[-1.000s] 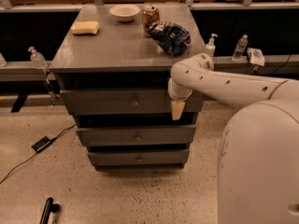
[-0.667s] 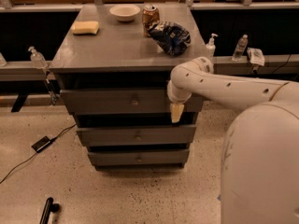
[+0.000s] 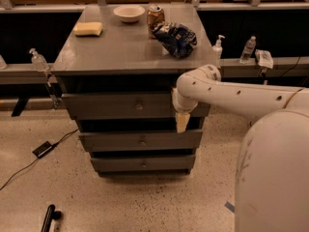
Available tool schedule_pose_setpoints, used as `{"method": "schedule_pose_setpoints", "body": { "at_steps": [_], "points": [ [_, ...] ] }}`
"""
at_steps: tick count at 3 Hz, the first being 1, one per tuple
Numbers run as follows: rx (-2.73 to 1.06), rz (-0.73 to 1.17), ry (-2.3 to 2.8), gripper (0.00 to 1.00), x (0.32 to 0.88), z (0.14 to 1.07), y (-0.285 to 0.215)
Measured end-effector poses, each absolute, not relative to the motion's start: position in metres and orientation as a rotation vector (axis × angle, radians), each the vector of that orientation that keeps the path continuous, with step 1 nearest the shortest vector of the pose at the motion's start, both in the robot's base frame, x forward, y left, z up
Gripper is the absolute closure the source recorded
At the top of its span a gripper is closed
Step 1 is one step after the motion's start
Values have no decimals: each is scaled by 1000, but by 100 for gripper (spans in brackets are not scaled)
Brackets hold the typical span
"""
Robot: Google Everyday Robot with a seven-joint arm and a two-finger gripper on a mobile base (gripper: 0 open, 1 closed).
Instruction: Open top drawer
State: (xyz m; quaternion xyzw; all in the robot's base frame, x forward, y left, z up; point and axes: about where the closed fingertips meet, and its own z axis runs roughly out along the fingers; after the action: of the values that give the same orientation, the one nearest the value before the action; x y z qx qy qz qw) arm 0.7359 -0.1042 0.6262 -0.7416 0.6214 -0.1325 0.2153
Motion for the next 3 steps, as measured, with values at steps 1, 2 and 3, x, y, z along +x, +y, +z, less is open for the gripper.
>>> {"method": "schedule_pose_setpoints", "body": {
  "at_steps": [1, 2, 3],
  "points": [
    [-2013, -334, 1746, 0, 710, 630, -114],
    [-1979, -310, 1750, 0, 686, 634, -118],
    [-1938, -326, 1744, 0, 650, 652, -120]
  ]
}}
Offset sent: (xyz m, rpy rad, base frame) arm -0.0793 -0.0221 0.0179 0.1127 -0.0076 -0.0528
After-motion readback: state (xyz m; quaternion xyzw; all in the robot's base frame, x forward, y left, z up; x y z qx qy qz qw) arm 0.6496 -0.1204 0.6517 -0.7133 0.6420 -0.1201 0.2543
